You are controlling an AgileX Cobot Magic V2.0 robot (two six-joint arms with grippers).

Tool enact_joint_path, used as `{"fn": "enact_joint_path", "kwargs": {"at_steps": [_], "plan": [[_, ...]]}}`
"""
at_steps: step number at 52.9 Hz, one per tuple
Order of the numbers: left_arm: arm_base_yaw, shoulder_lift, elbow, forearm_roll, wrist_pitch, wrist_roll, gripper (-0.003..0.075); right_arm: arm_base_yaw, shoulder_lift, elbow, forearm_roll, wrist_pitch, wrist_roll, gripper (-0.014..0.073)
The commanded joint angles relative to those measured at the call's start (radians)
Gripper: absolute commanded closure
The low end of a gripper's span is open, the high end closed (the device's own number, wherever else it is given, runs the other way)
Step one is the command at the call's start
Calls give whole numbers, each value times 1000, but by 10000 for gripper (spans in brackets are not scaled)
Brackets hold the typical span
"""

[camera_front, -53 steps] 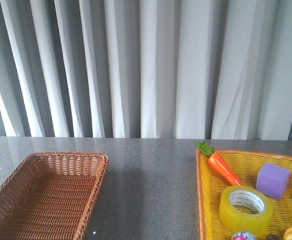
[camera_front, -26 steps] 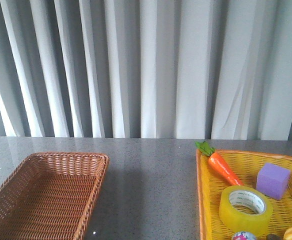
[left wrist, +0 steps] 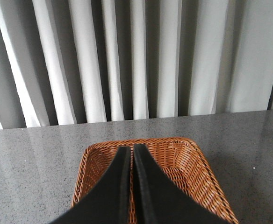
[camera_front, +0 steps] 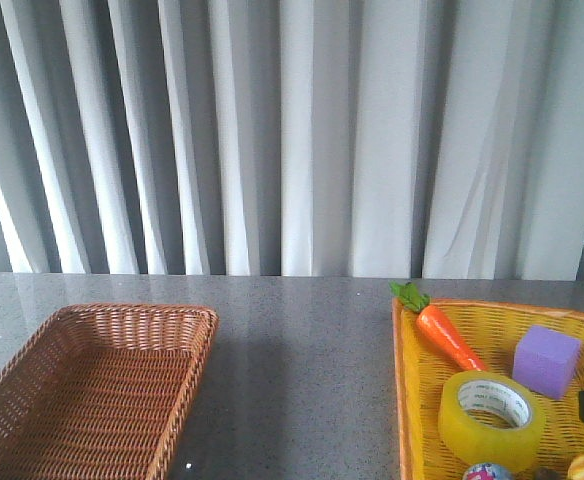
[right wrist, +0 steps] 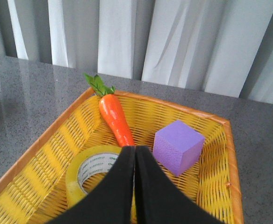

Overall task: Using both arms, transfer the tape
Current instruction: 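Lower the right gripper into the yellow basket onto the yellow tape roll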

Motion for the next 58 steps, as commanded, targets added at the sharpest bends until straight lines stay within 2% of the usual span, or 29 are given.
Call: {"fn": "enact_joint_path", "kwargs": {"at_steps": [1, 10, 15, 21, 28, 33, 37, 44, 48, 51, 58], "plan": [[-4, 24, -47, -14, -72, -2, 724, -2, 18, -38, -7, -86, -8, 600], [-4, 62, -115, -74, -23, -3, 693, -2, 30, -49, 20, -69, -3, 578], [-4, 85, -180, -84, 52, -3, 638, -2, 30, -71, 21, -57, -4, 515], [-4, 116, -230, -83, 84, -2, 516, -1, 30, -101, 21, -20, -4, 377], [-4, 149, -237, -83, 74, 1, 307, -1, 31, -109, 18, -13, -7, 167], [-4, 173, -237, -83, 86, 1, 205, -1, 41, -109, 19, -24, -6, 72], [-4, 190, -237, -85, 85, 1, 176, -1, 41, -108, 18, -88, -7, 49], [-4, 198, -237, -85, 45, 1, 176, -1, 41, -120, 65, -191, 8, 50], [-4, 198, -237, -85, 12, 1, 176, -5, 69, -175, 128, -70, 13, 55], [-4, 198, -237, -85, -2, 1, 176, -19, 133, -244, 156, 81, 14, 60], [-4, 200, -239, -83, 65, 1, 176, -51, 322, -456, 153, 423, 20, 62]]}}
